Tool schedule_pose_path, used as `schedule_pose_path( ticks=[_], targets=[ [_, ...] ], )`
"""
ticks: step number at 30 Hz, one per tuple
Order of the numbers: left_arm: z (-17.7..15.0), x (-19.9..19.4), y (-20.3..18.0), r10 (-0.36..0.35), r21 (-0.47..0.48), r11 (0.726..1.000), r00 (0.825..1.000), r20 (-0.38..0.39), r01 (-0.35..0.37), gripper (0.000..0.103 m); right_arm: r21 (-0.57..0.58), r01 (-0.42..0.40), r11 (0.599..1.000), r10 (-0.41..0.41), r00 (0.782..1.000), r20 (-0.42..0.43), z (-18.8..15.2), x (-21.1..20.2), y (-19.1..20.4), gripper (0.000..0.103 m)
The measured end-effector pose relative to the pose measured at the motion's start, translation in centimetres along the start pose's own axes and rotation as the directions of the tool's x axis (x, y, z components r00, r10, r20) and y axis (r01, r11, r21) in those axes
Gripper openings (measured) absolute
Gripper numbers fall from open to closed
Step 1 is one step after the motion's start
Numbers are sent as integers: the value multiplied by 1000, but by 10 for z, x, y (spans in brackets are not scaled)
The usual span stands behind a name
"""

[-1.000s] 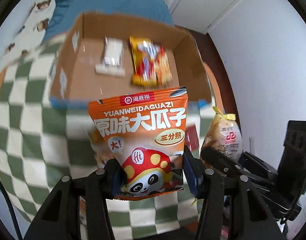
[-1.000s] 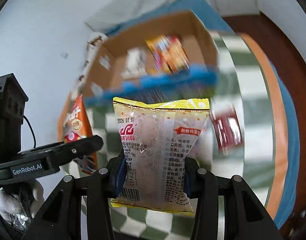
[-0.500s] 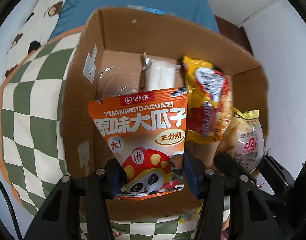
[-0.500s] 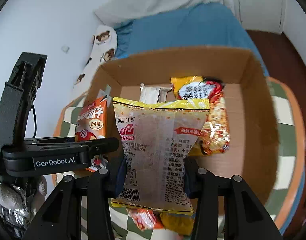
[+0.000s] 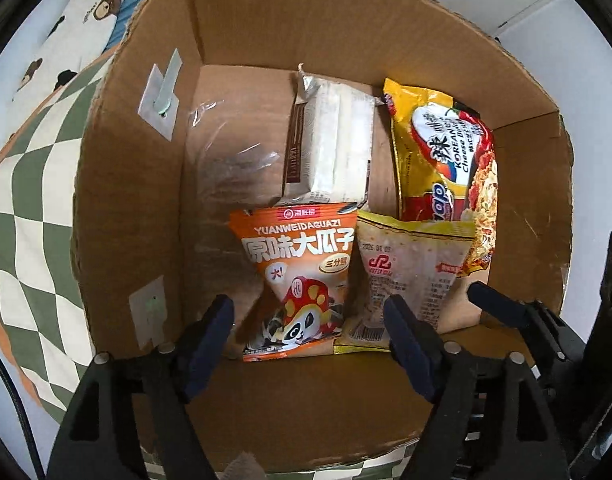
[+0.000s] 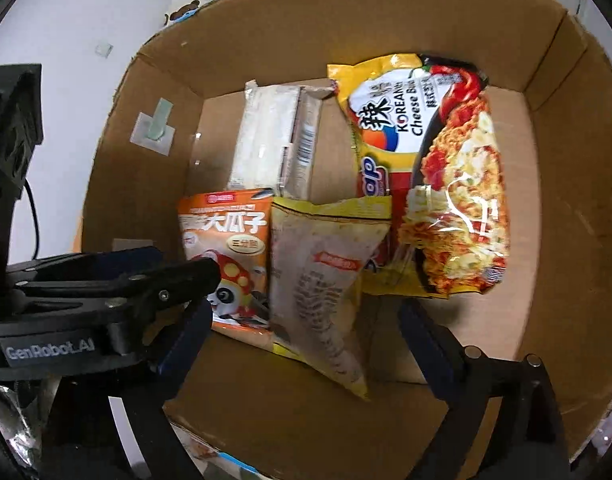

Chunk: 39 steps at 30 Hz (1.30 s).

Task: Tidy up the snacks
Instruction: 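Lower both bags into the box and open both tools, then grasp the orange CUICUIJIAO bag with the left tool while the right grasps the yellow packet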

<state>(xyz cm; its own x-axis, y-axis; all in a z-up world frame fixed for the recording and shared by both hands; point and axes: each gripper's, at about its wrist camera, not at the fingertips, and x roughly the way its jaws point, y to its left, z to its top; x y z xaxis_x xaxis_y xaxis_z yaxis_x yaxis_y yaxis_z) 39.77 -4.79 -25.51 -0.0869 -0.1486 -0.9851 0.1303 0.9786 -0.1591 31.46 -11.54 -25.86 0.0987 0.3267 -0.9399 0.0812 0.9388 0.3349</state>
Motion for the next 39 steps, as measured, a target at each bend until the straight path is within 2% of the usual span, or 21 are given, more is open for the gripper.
schedule_pose_path(
  ticks=[6,11,16,24,31,36,39],
  targets=[
    [-10,-13,-9,75,13,997,994,80,-77,76,14,66,998,-67,997,27,-9,-16,-11,96],
    [-30,-41,-14,96,9,995,978,187,-100,76,51,132,990,-135,989,65,-20,-37,-26,96],
    [-59,-73,-20,109,3,993,940,322,-117,76,73,191,979,-200,971,129,-35,-65,-34,96],
    [-105,-112,-32,98,15,993,878,469,-119,76,98,234,967,-252,930,267,-71,-124,-29,96],
    [-150,-142,-44,94,40,989,821,562,-141,76,98,275,956,-291,866,406,-113,-174,-7,97],
    [-179,-156,-49,76,52,990,795,602,-134,76,104,300,948,-312,820,480,-144,-202,7,97],
    [-196,-158,-48,65,49,991,788,613,-121,76,108,321,941,-329,789,519,-163,-218,15,100]
  ],
)
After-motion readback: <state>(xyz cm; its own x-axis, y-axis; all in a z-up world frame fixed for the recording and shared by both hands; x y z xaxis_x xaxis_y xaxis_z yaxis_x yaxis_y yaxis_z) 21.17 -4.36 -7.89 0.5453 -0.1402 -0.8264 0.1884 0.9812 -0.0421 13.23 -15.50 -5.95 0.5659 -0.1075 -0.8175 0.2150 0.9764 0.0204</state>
